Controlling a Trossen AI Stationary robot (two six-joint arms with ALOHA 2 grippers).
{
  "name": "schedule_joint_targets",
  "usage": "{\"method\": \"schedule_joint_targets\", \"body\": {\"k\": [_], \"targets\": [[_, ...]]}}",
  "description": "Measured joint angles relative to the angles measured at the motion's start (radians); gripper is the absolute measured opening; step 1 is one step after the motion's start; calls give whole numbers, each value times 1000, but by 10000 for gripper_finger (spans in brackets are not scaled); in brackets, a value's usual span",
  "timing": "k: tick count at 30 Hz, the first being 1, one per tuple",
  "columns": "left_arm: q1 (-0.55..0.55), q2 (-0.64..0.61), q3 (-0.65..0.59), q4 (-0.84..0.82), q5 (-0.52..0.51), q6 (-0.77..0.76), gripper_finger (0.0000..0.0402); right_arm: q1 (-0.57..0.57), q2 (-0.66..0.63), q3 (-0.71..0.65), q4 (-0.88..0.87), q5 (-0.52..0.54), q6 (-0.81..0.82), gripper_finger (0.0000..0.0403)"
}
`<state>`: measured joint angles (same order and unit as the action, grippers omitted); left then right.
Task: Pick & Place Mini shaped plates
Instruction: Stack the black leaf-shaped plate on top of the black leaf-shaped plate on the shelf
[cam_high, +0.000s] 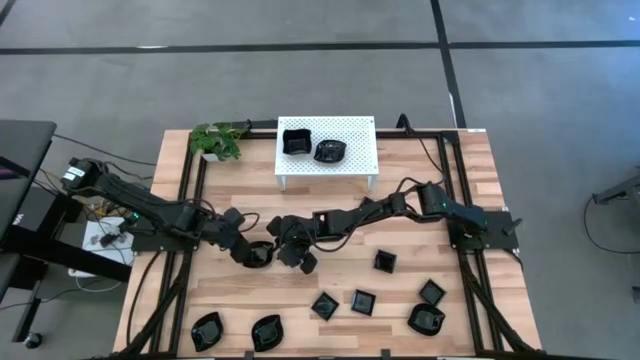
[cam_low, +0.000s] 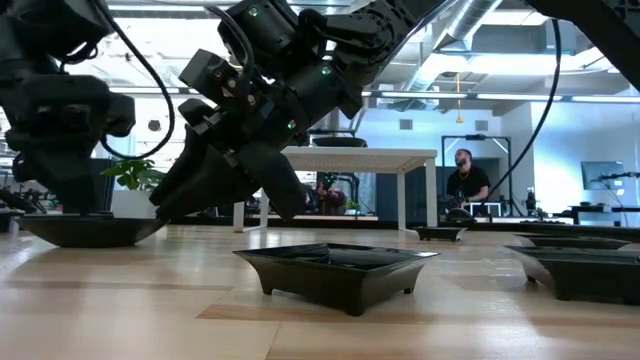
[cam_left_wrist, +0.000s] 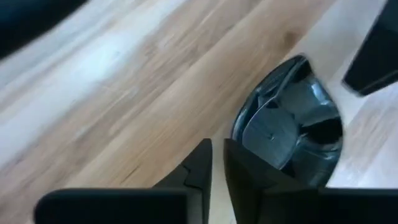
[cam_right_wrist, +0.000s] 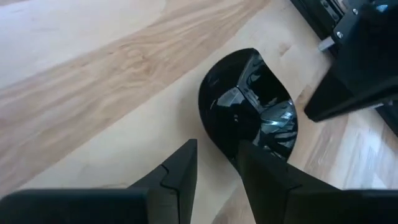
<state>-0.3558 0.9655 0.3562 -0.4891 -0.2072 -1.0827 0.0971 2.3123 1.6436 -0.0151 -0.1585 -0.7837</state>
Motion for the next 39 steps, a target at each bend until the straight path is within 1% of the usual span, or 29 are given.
{"method": "schedule_joint_targets", "body": {"k": [4,6,9,13,16,20,22,25,29,33,39], "targets": [[-5,27,-44,-12,47,-16,11,1,0,0,0,0,19,113],[-4,33,-52,-4,47,-47,7,1,0,0,0,-1,23,113],[-4,43,-56,16,46,-52,7,1,0,0,0,-1,23,113],[-4,73,-58,127,47,-52,6,1,0,0,8,-1,24,113],[-4,131,-57,191,47,-52,6,0,0,0,24,-1,24,113],[-4,195,-56,320,42,-46,6,1,0,0,23,-3,24,113],[-4,215,-56,358,37,-53,6,1,0,0,13,-27,26,113],[-3,235,-56,372,31,-94,6,2,0,1,-25,-48,26,113],[-3,247,-55,378,30,-104,6,5,-7,0,-110,-29,24,113],[-3,248,-55,383,30,-104,6,22,-35,1,-109,-27,23,113],[-4,250,-58,423,28,-112,6,37,-35,1,-116,-26,20,113]]}}
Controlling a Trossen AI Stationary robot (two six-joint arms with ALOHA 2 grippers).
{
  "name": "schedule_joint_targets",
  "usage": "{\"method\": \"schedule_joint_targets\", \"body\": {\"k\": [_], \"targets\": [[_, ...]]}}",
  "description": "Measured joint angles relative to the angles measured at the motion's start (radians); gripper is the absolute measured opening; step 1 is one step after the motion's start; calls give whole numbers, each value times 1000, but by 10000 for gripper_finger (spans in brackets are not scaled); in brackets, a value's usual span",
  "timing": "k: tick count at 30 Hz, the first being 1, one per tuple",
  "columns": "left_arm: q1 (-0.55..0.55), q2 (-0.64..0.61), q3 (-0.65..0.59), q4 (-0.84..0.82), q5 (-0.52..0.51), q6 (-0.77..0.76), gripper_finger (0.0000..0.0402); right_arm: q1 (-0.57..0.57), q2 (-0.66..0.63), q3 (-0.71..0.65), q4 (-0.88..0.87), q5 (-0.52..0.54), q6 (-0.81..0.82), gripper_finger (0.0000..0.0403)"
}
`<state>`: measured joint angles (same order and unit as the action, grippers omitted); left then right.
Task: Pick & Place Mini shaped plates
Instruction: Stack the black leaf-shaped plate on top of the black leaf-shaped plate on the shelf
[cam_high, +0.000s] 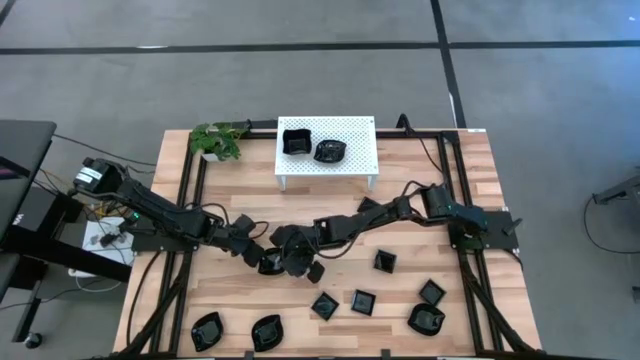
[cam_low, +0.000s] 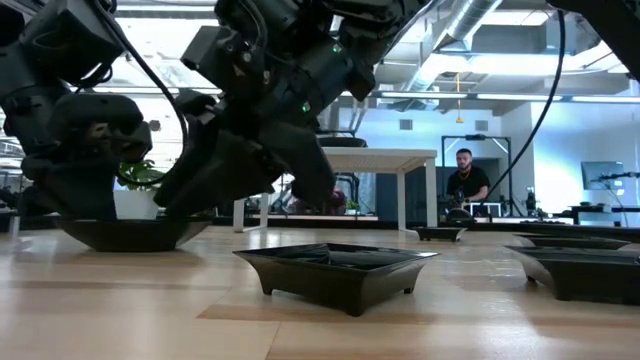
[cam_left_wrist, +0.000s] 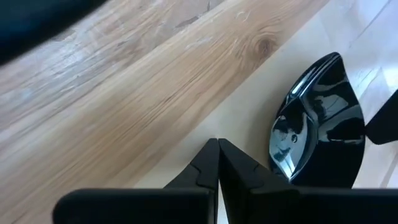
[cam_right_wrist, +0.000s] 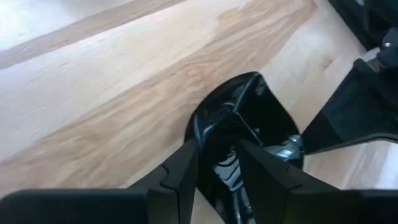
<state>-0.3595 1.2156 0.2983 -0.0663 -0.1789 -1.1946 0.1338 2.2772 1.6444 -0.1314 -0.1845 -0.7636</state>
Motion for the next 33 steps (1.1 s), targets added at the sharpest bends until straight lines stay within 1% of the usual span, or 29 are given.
{"method": "schedule_joint_targets", "body": {"k": [5,12,17,19,24,26,29,33], "targets": [[0,0,-1,4,-1,0,6,-4,0,0,-46,2,33,113],[0,0,-1,5,-7,0,6,15,-3,0,-50,9,27,113],[0,0,-1,6,-8,0,6,30,-29,0,-74,79,21,113],[0,0,-1,7,-9,0,6,36,-42,0,-89,84,23,113],[0,0,-1,7,-13,0,6,46,-48,0,-144,74,92,113],[0,0,-1,7,-17,0,6,50,-48,0,-161,44,110,113],[0,0,-1,7,-20,0,6,52,-48,0,-161,2,110,113],[0,0,-1,8,-22,0,6,64,-46,0,-134,0,82,113]]}}
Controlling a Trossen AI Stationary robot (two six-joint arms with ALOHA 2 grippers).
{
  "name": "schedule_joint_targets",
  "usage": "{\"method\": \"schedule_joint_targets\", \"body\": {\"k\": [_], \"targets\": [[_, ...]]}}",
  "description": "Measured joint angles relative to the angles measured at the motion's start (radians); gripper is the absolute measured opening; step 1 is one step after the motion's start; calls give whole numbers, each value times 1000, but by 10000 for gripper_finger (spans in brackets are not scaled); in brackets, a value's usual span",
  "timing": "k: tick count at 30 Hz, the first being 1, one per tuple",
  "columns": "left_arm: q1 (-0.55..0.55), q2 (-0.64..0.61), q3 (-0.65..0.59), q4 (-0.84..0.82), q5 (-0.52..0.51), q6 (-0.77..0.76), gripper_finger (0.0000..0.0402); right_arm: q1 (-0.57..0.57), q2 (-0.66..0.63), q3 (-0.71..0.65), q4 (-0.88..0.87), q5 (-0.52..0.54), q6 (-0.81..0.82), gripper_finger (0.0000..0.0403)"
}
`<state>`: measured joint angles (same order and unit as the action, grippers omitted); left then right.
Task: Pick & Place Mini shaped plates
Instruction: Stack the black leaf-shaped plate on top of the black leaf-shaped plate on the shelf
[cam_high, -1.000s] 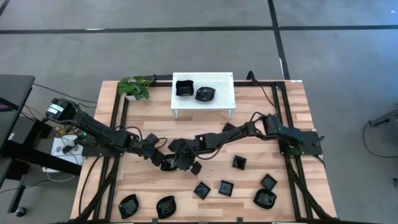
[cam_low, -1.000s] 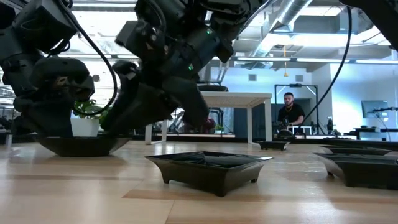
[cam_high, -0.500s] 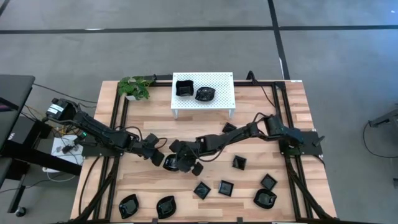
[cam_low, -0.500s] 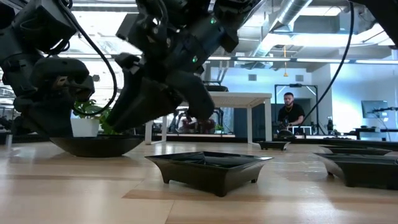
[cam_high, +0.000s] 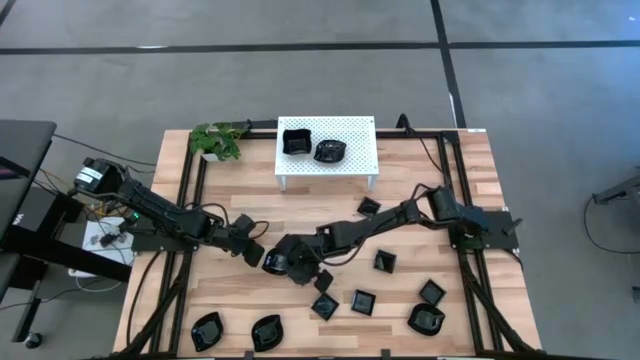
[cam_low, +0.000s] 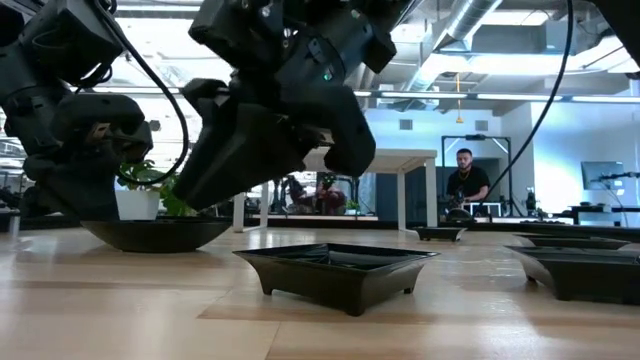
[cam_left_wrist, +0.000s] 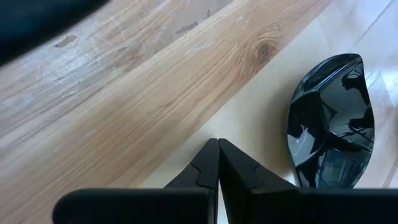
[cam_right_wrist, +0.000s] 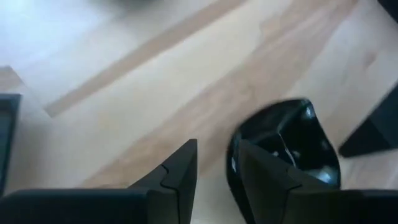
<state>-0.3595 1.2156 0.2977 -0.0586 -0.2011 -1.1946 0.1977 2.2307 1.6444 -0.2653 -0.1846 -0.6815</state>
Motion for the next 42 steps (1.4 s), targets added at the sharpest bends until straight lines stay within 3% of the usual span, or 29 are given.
{"method": "schedule_joint_targets", "body": {"k": [13,24,28,35,42], "targets": [[0,0,0,147,-9,8,7,-33,15,-37,63,0,-7,113],[0,0,0,146,-9,8,7,-36,66,-60,154,-8,-51,111],[0,0,0,146,-8,8,8,-45,66,-61,152,-6,-58,88],[0,0,0,146,-8,11,8,-49,66,-60,163,3,-60,9],[0,0,0,146,-8,11,8,-49,54,-61,142,20,-62,8]]}}
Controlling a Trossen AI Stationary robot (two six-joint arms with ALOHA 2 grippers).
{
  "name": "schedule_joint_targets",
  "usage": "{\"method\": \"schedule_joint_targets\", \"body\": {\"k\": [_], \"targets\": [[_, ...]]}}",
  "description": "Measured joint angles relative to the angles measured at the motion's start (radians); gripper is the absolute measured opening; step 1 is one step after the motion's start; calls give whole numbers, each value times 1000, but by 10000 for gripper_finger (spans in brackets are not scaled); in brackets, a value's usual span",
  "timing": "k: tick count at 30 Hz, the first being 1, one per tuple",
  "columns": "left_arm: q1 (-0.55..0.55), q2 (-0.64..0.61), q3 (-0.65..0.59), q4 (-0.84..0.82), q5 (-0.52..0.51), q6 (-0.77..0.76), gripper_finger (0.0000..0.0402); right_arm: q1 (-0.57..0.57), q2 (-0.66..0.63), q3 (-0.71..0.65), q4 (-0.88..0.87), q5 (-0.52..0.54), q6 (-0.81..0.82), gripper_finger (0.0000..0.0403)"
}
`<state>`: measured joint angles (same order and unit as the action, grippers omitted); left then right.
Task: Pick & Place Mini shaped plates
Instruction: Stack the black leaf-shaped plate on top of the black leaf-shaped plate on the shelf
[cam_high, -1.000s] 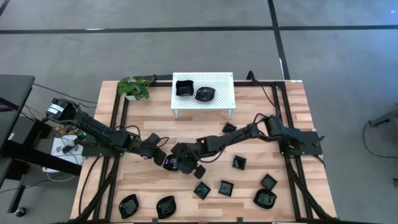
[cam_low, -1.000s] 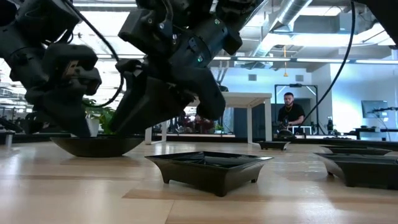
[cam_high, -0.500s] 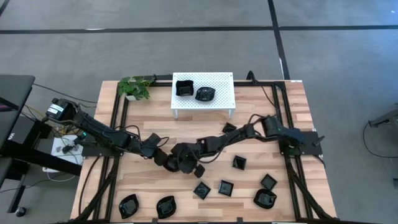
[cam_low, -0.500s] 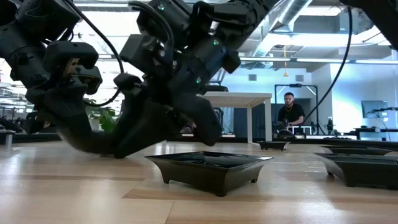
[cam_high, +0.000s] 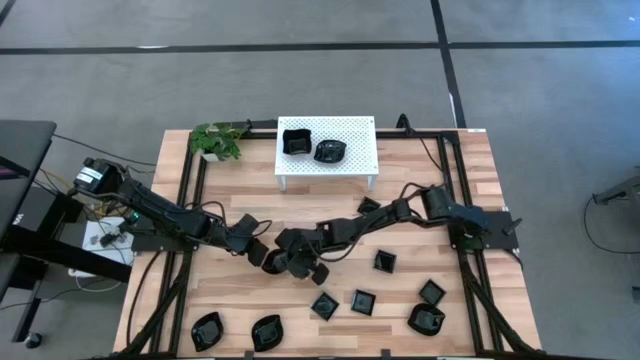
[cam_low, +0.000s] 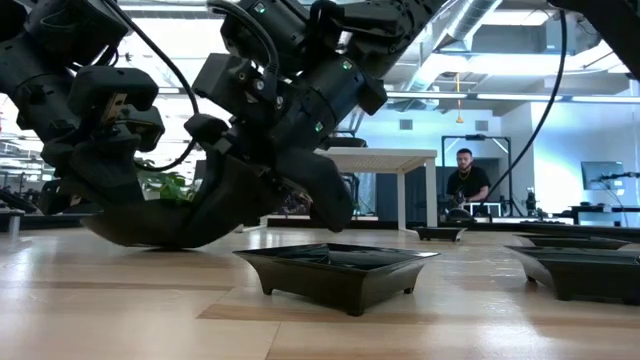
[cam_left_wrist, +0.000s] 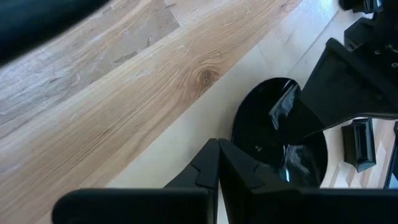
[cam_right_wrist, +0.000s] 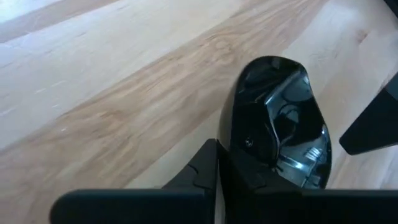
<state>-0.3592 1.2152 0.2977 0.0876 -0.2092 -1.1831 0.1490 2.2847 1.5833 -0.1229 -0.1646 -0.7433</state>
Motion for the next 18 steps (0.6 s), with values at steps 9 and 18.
{"method": "schedule_joint_targets", "body": {"k": [9,18], "targets": [[0,-1,0,1,-1,3,8,21,-140,-4,-202,183,4,3],[0,0,0,0,-6,26,8,34,-381,-2,-565,430,28,2]]}}
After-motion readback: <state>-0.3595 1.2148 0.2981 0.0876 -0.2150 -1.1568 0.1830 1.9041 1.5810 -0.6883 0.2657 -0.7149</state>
